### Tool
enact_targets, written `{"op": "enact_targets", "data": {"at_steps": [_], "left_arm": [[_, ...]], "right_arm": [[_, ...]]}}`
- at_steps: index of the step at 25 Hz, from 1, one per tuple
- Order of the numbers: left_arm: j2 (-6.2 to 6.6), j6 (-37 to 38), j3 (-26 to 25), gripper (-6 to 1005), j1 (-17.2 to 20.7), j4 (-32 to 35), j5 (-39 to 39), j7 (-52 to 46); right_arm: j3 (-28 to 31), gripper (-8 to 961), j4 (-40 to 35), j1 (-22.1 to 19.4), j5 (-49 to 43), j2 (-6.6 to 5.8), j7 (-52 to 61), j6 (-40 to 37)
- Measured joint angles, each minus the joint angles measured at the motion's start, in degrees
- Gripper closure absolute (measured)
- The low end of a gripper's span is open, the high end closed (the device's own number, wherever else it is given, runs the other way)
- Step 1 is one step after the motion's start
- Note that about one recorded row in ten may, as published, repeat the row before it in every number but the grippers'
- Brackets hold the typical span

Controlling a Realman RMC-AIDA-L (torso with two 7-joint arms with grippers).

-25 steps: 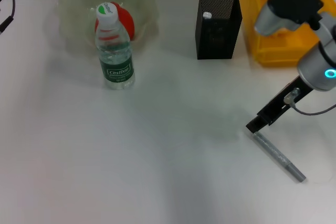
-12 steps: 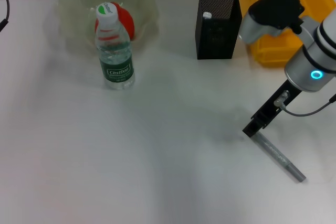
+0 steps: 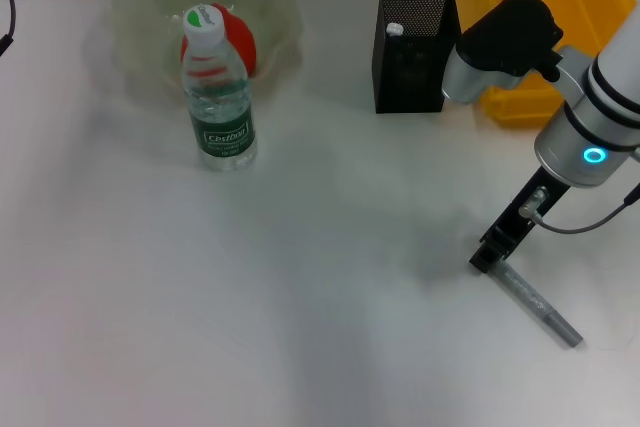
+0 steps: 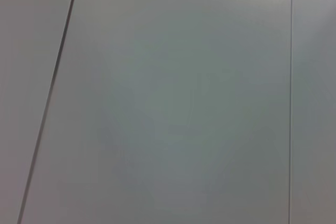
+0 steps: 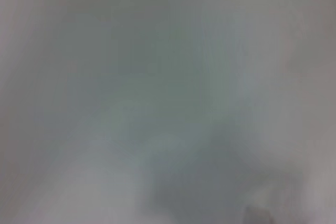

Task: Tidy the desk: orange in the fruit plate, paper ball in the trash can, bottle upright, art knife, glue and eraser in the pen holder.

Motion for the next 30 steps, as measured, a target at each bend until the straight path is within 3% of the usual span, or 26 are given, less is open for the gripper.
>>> {"op": "enact_targets", "data": {"at_steps": [13, 17, 18, 19, 21, 22, 23, 24, 27, 28, 30], "left_arm": [[0.00, 0.89, -0.02, 270, 0.70, 0.14, 0.00, 0.03], [-0.01, 0.97, -0.06, 270, 0.96, 0.41, 0.00, 0.03], [-0.05, 1.04, -0.09, 270, 1.15, 0.60, 0.00, 0.03], [-0.05, 1.04, -0.09, 270, 1.15, 0.60, 0.00, 0.03], [-0.09, 1.09, -0.13, 270, 1.21, 0.65, 0.00, -0.01], [-0.09, 1.09, -0.17, 270, 1.24, 0.66, 0.00, -0.07], [-0.09, 1.09, -0.21, 270, 1.24, 0.66, 0.00, -0.08], [-0.09, 1.09, -0.21, 270, 1.24, 0.66, 0.00, -0.08], [-0.09, 1.09, -0.34, 269, 1.23, 0.66, -0.04, -0.05], [-0.09, 1.09, -0.68, 269, 1.09, 0.62, -0.06, 0.00], [-0.08, 1.08, -0.91, 269, 0.96, 0.53, -0.07, 0.01]], "right_arm": [[0.23, 651, 0.59, -0.06, 0.00, 0.00, 0.00, -0.48], [2.11, 772, -1.92, -1.43, 0.26, -0.17, -0.99, -1.31], [7.03, 802, -6.03, -3.50, 1.14, -0.25, -3.02, -2.75], [7.03, 802, -6.03, -3.50, 1.14, -0.25, -3.02, -2.75], [14.68, 803, -9.29, -5.53, 4.48, -0.28, -6.85, -4.87], [19.17, 803, -9.84, -6.37, 7.79, -0.48, -9.61, -6.03], [28.87, 803, -8.71, -7.91, 15.94, -1.35, -15.05, -7.55], [28.87, 802, -8.71, -7.91, 15.94, -1.35, -15.05, -7.55], [40.41, 803, -0.60, -9.79, 30.58, -3.75, -23.29, -7.77], [44.97, 804, 7.00, -10.86, 39.56, -5.16, -29.25, -6.34], [46.85, 805, 12.76, -11.76, 46.92, -5.38, -35.44, -3.62]]}}
